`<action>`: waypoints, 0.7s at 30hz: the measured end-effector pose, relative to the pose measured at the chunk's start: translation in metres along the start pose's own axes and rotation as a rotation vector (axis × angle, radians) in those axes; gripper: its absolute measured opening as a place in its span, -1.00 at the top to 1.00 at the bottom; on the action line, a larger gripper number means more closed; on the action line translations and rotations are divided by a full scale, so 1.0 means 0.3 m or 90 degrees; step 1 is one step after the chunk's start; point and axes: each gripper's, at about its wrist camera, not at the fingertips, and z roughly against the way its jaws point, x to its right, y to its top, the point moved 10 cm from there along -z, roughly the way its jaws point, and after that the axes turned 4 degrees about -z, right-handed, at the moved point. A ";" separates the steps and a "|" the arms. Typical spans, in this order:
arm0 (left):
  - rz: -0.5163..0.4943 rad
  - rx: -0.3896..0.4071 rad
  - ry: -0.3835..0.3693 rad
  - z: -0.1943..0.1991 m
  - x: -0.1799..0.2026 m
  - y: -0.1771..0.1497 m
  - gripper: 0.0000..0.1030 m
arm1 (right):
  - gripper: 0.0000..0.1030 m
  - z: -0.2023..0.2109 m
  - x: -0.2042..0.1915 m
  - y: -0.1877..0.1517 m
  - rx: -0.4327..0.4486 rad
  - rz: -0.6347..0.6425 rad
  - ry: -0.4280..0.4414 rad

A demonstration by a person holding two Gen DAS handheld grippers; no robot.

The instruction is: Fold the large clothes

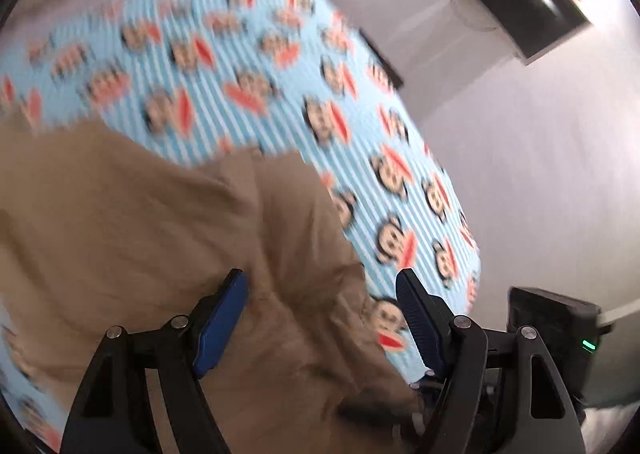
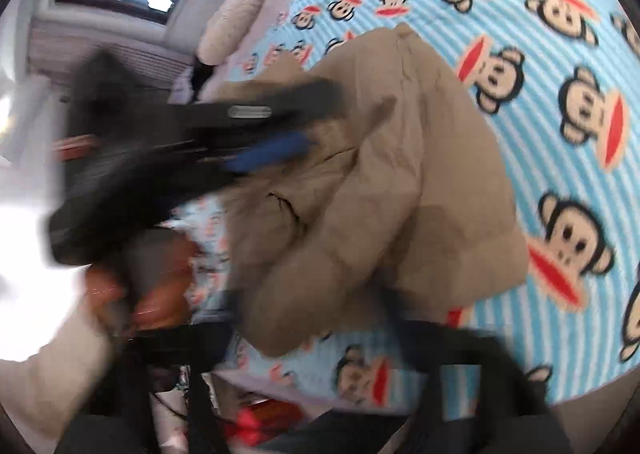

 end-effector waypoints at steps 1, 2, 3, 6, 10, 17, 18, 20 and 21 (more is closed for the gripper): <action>-0.013 0.033 0.039 0.069 -0.057 0.021 -0.48 | 0.71 -0.002 0.017 0.013 0.007 0.001 -0.027; -0.014 0.052 0.072 0.110 -0.111 0.027 -0.48 | 0.72 0.010 0.038 0.023 0.018 0.002 -0.048; -0.009 0.069 0.106 0.146 -0.170 0.031 -0.48 | 0.73 0.010 0.057 0.022 0.021 0.003 -0.066; 0.049 0.093 0.208 0.221 -0.441 -0.002 -0.48 | 0.73 0.011 0.111 0.009 0.024 0.008 -0.117; 0.167 0.055 0.183 0.136 -0.664 -0.079 -0.48 | 0.73 0.005 0.230 -0.025 0.022 -0.033 -0.151; 0.173 0.052 0.160 0.056 -0.672 -0.072 -0.49 | 0.56 0.231 0.144 -0.006 0.099 -0.037 -0.107; 0.174 0.053 0.157 0.054 -0.671 -0.074 -0.49 | 0.21 0.273 0.109 0.015 0.115 -0.032 -0.084; 0.178 0.053 0.153 0.060 -0.661 -0.083 -0.49 | -0.44 0.325 0.048 0.059 0.135 -0.026 -0.048; 0.180 0.054 0.153 0.061 -0.662 -0.084 -0.49 | -0.47 0.332 0.022 0.087 0.141 -0.019 -0.028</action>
